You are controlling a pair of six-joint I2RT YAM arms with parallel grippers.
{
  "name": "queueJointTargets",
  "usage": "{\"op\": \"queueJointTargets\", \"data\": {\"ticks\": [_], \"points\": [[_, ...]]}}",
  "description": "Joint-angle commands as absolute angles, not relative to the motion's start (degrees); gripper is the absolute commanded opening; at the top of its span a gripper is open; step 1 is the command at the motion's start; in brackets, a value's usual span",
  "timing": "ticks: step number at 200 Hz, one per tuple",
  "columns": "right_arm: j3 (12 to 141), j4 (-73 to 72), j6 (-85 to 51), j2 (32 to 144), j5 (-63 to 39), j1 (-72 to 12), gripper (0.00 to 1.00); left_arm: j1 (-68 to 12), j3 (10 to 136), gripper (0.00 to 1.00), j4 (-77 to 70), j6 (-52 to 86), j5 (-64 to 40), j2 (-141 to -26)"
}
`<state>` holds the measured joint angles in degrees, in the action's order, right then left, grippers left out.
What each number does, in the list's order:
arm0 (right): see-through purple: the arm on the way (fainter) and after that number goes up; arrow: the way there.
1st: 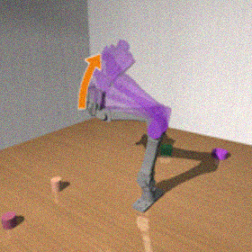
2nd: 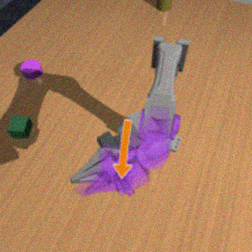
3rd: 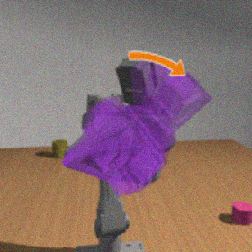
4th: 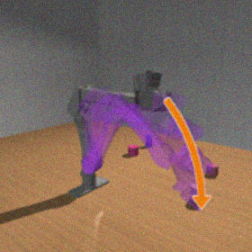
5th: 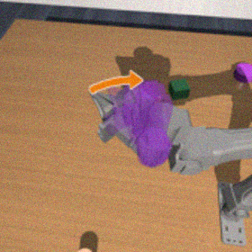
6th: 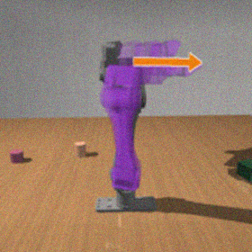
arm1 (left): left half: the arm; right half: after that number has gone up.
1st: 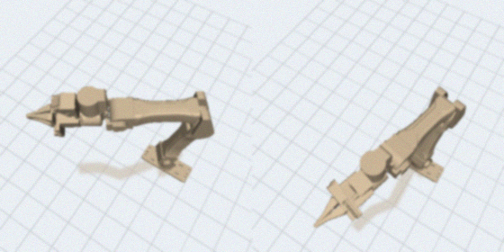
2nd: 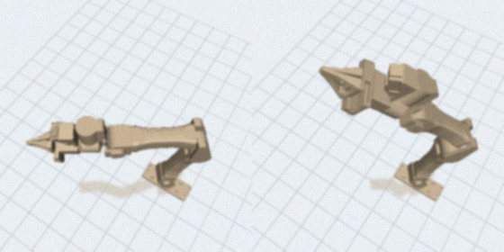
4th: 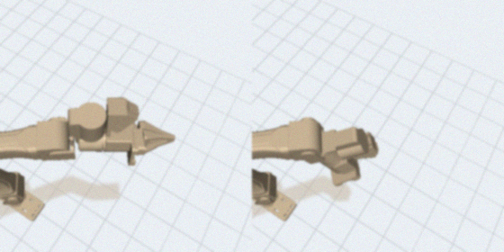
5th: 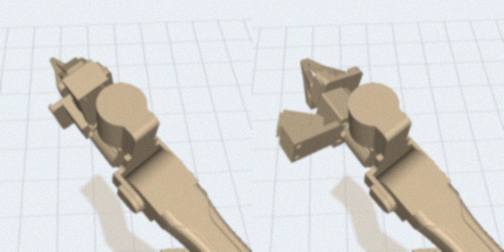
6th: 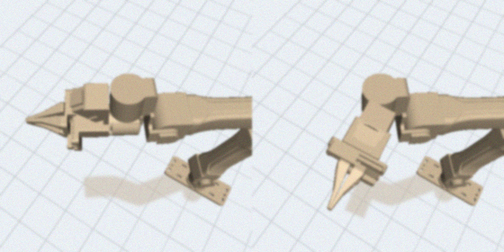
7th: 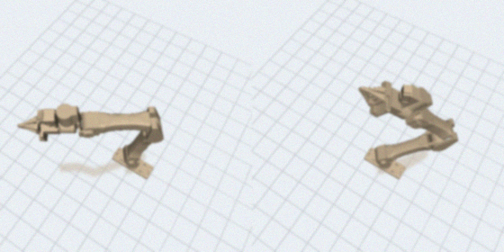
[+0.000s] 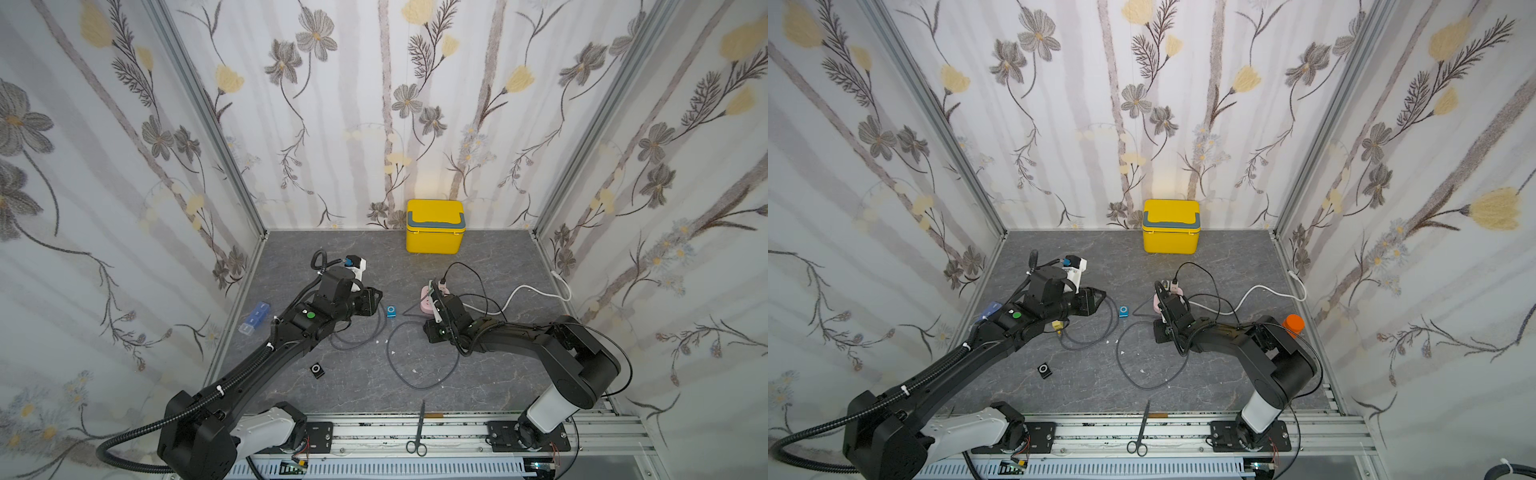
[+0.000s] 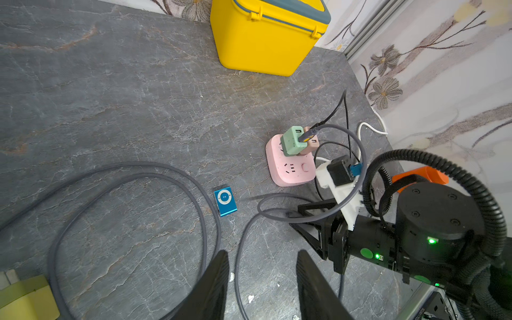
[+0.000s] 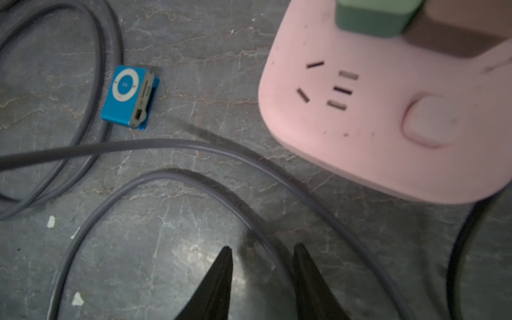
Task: Charge mp3
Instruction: Pick up the charging cable from the center of the board.
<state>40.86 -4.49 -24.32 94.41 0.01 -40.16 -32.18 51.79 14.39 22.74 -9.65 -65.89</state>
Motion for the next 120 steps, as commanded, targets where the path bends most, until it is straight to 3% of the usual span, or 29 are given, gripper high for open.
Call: {"op": "queueJointTargets", "data": {"ticks": [1, 59, 82, 120], "points": [[40.21, 10.4, -24.32, 94.85, 1.23, -42.15, 0.37, -32.09, 50.5, 0.44, 13.45, 23.29, -9.76, -64.28], [42.71, 13.61, -24.85, 99.39, 3.7, -43.87, 0.06, -32.17, 48.69, 0.43, 13.84, 23.2, -10.14, -61.93], [45.81, 14.44, -25.61, 98.49, 1.53, -45.08, 0.0, -32.17, 48.02, 0.43, 14.63, 22.88, -10.96, -60.43], [48.53, 15.27, -28.2, 94.02, -3.76, -45.18, 0.0, -32.63, 45.94, 0.42, 15.1, 21.39, -15.53, -58.16]]}}
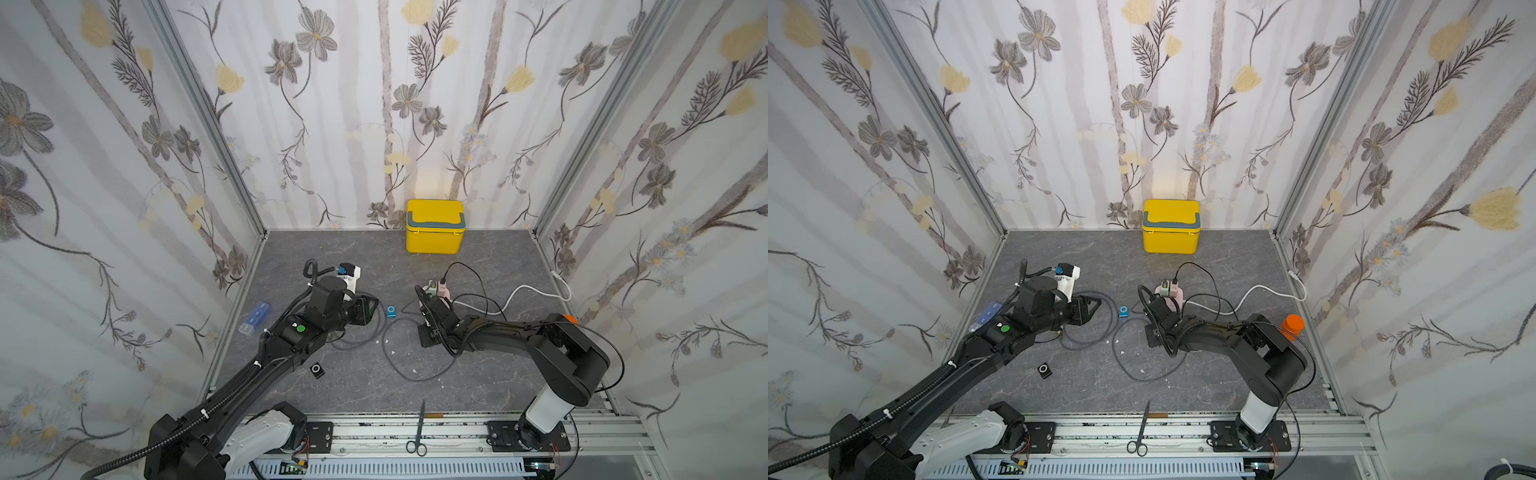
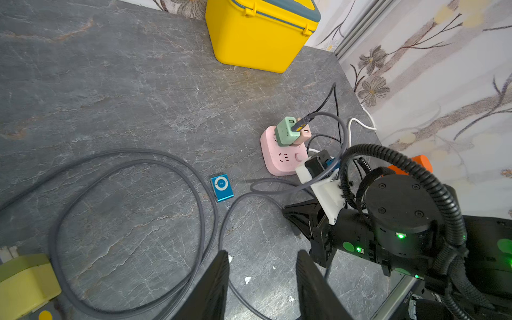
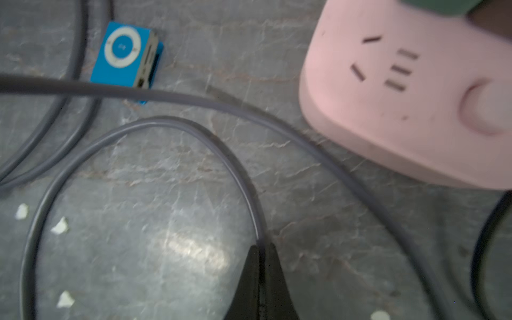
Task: Charge mp3
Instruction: Pick up the charging cable from the center of the board.
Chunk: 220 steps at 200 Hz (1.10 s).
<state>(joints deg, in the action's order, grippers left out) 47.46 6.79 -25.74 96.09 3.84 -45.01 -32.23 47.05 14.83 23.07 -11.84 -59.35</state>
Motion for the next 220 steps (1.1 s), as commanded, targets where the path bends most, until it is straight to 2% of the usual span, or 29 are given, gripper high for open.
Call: {"op": "queueJointTargets", "data": {"ticks": [1, 21, 73, 97, 114, 145, 166, 220], "points": [[48.61, 15.24, -28.25, 93.86, -3.81, -45.18, 0.0, -32.66, 45.86, 0.42, 15.11, 21.33, -15.68, -58.13], [49.31, 14.57, -30.6, 90.08, -6.69, -45.18, 0.0, -35.4, 45.19, 0.42, 16.58, 19.47, -16.71, -57.58], [49.34, 9.91, -39.33, 84.73, -9.4, -44.74, 0.0, -45.39, 38.68, 0.47, 16.93, 19.78, -8.41, -53.34], [49.45, 5.87, -45.21, 84.64, -11.55, -44.8, 0.0, -52.26, 35.85, 0.5, 15.53, 18.38, 0.09, -52.31], [49.22, 2.1, -49.29, 84.25, -13.2, -45.06, 0.0, -56.73, 33.33, 0.6, 12.33, 18.88, 6.54, -51.88], [50.37, 1.45, -52.96, 83.69, -11.7, -45.7, 0.0, -63.8, 29.13, 0.64, 3.51, 20.74, 12.72, -49.94], [50.73, 0.42, -54.98, 83.6, -12.3, -46.29, 0.0, -67.34, 26.88, 0.66, -2.07, 19.78, 19.37, -52.05], [51.53, 0.62, -56.07, 83.85, -13.07, -48.69, 0.0, -70.95, 28.65, 0.65, -11.08, 13.31, 28.75, -62.98]]}}
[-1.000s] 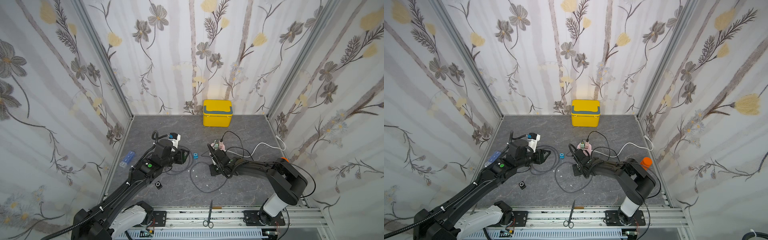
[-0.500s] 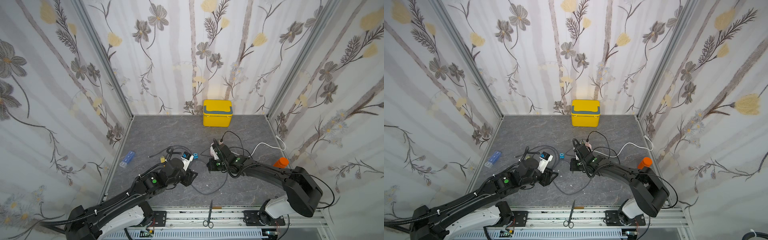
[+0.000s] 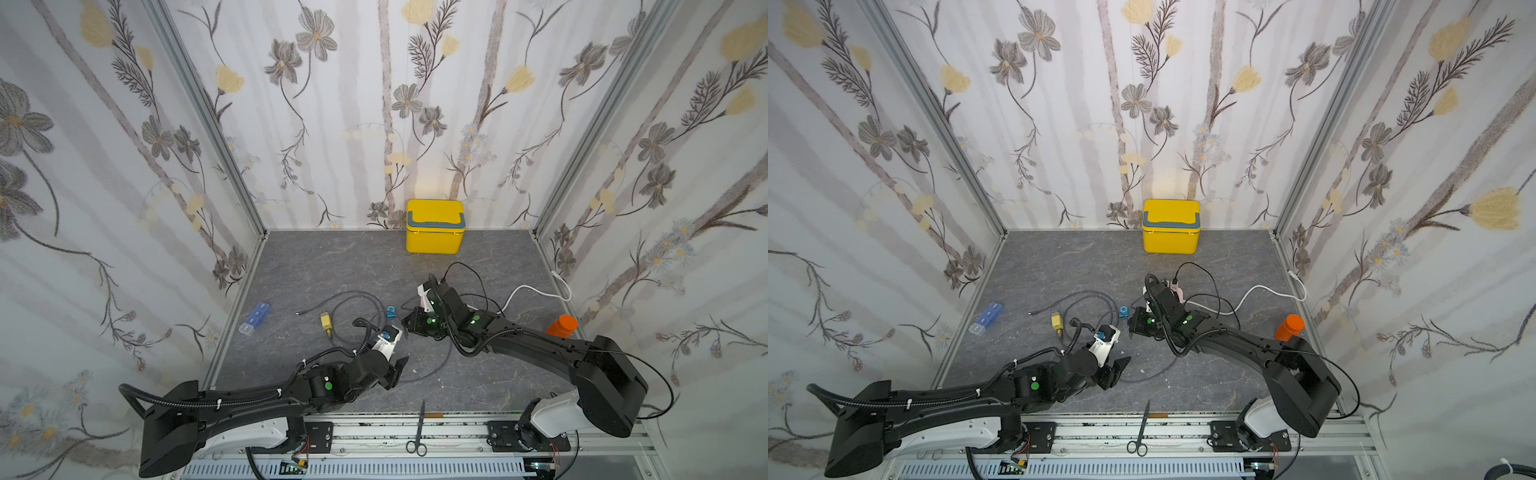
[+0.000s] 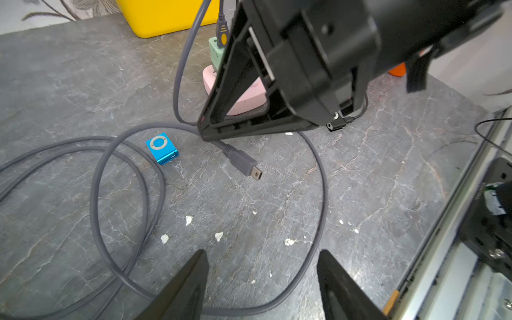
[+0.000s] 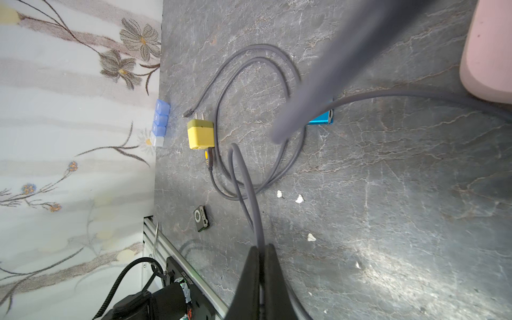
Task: Charge mp3
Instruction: Pick up the charging cable from the center of the board.
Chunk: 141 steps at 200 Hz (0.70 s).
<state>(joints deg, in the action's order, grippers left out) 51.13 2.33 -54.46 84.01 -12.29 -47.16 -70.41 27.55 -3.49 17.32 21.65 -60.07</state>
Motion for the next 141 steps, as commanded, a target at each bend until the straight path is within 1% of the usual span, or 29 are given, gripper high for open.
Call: {"op": "queueJointTargets", "data": {"ticks": [1, 39, 71, 82, 95, 114, 141], "points": [[51.52, 0.62, -56.07, 83.85, -13.04, -48.69, 0.0, -70.98, 28.69, 0.65, -11.25, 13.2, 28.79, -63.09], [51.2, 0.5, -56.09, 83.41, -13.22, -49.29, 0.0, -70.94, 30.09, 0.57, -14.66, 10.63, 31.54, -67.15], [50.9, 0.52, -55.92, 82.72, -13.36, -49.39, 0.0, -70.44, 31.86, 0.51, -12.35, 10.63, 34.73, -69.81], [50.73, 0.6, -55.82, 82.34, -13.35, -49.44, 0.0, -70.27, 32.15, 0.47, -12.22, 10.5, 34.72, -70.45], [50.71, 0.78, -55.64, 81.97, -13.46, -49.39, 0.0, -70.02, 32.26, 0.39, -12.26, 10.42, 35.46, -71.16], [50.29, 0.76, -55.55, 81.2, -13.28, -49.4, 0.0, -69.22, 32.86, 0.32, -11.36, 10.58, 36.17, -71.89], [49.5, 0.79, -55.29, 80.62, -13.19, -49.41, 0.0, -69.08, 32.65, 0.19, -11.67, 9.94, 35.58, -70.4]]}}
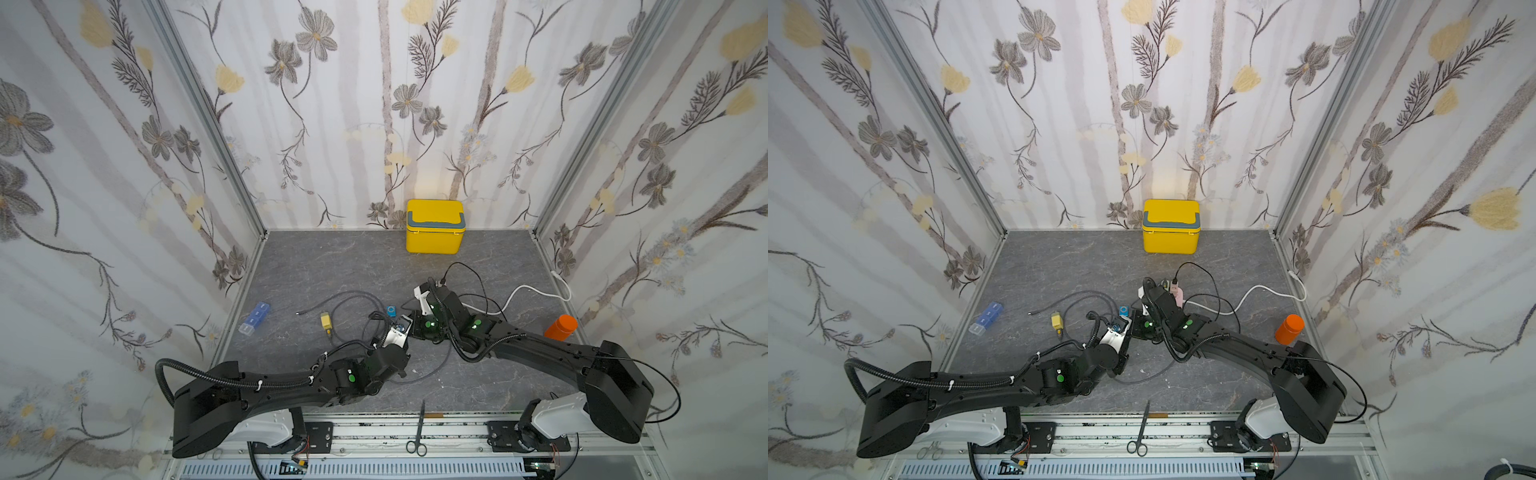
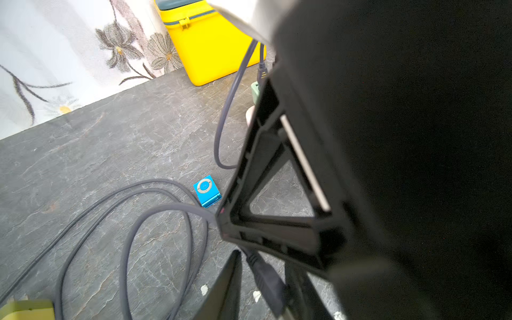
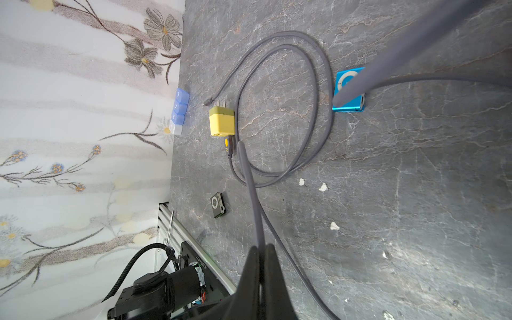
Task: Charge mp3
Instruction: Pick up the charging cable from the center of the board.
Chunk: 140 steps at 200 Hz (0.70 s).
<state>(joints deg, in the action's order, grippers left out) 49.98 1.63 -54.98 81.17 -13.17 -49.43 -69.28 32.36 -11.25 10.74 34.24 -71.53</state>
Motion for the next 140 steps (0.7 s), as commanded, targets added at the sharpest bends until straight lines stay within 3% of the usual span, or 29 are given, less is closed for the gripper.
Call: {"op": "queueJointTargets", "data": {"ticks": [1, 33, 51, 60, 69, 75, 104, 140], "points": [[49.45, 0.79, -55.28, 80.65, -13.23, -49.44, 0.0, -69.13, 32.67, 0.19, -11.68, 9.89, 35.5, -70.31], [49.2, -0.85, -55.37, 81.52, -15.19, -49.4, 0.0, -68.87, 32.53, 0.0, -11.69, 8.18, 32.69, -68.0], [49.34, -1.19, -55.06, 81.32, -15.73, -49.42, 0.01, -68.13, 32.27, 0.0, -10.89, 8.41, 29.83, -66.61], [49.54, -0.97, -54.64, 80.82, -15.31, -49.31, 0.1, -67.42, 32.18, 0.0, -9.99, 8.67, 27.58, -65.38], [49.6, -0.96, -53.93, 79.92, -14.72, -49.06, 0.31, -66.59, 32.15, 0.0, -8.85, 9.25, 25.08, -63.84], [49.53, -1.37, -53.0, 79.09, -14.33, -48.83, 0.39, -65.92, 32.12, 0.0, -8.0, 9.74, 22.93, -62.59], [48.75, -2.39, -47.91, 73.04, -11.19, -47.75, 0.57, -60.25, 32.1, 0.0, -3.14, 12.31, 9.94, -54.4], [40.25, -11.23, -36.56, 62.59, -10.06, -47.46, 0.63, -51.62, 34.21, 0.0, 2.91, 15.8, -5.28, -44.91]]}}
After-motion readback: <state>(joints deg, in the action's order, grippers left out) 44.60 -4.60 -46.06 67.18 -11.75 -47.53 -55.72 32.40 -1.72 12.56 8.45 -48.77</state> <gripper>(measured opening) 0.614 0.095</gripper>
